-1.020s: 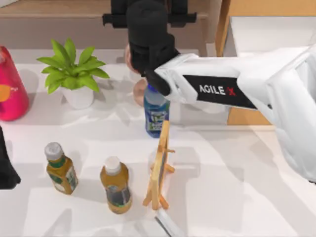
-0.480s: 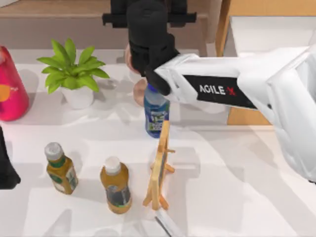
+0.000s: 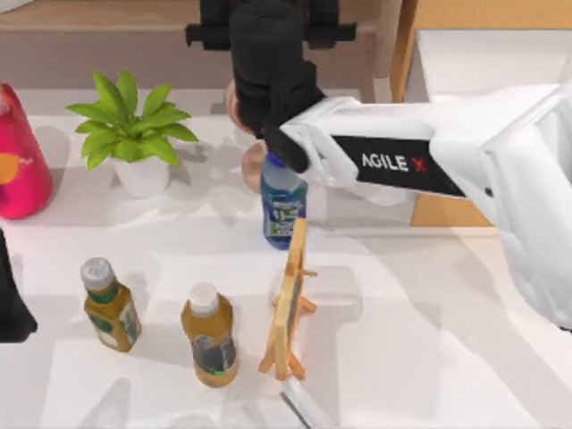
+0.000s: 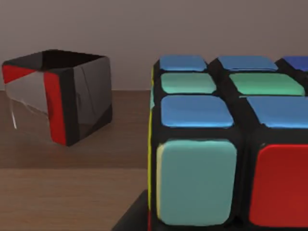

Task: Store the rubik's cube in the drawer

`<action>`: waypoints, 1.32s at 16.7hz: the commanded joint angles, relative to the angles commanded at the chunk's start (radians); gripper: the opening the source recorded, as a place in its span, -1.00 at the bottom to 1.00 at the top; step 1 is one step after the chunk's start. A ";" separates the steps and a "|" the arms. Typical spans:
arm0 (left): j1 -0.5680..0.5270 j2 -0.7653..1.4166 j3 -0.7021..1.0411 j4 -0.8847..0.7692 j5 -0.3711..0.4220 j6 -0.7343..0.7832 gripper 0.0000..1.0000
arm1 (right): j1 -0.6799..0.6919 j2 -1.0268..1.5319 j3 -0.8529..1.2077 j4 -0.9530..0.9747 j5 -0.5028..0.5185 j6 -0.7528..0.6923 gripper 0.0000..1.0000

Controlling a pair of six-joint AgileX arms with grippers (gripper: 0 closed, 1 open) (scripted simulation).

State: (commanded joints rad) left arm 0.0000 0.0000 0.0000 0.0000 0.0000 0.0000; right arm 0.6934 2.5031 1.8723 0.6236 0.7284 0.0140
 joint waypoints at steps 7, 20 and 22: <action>0.000 0.000 0.000 0.000 0.000 0.000 1.00 | 0.024 -0.088 -0.084 -0.006 0.023 0.002 -1.00; 0.000 0.000 0.000 0.000 0.000 0.000 1.00 | 0.204 -0.193 0.110 -0.252 -0.091 0.113 -1.00; 0.000 0.000 0.000 0.000 0.000 0.000 1.00 | 0.254 -0.256 0.182 -0.361 -0.120 0.148 -1.00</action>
State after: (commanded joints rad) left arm 0.0000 0.0000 0.0000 0.0000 0.0000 0.0000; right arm 0.9474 2.2471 2.0544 0.2626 0.6089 0.1618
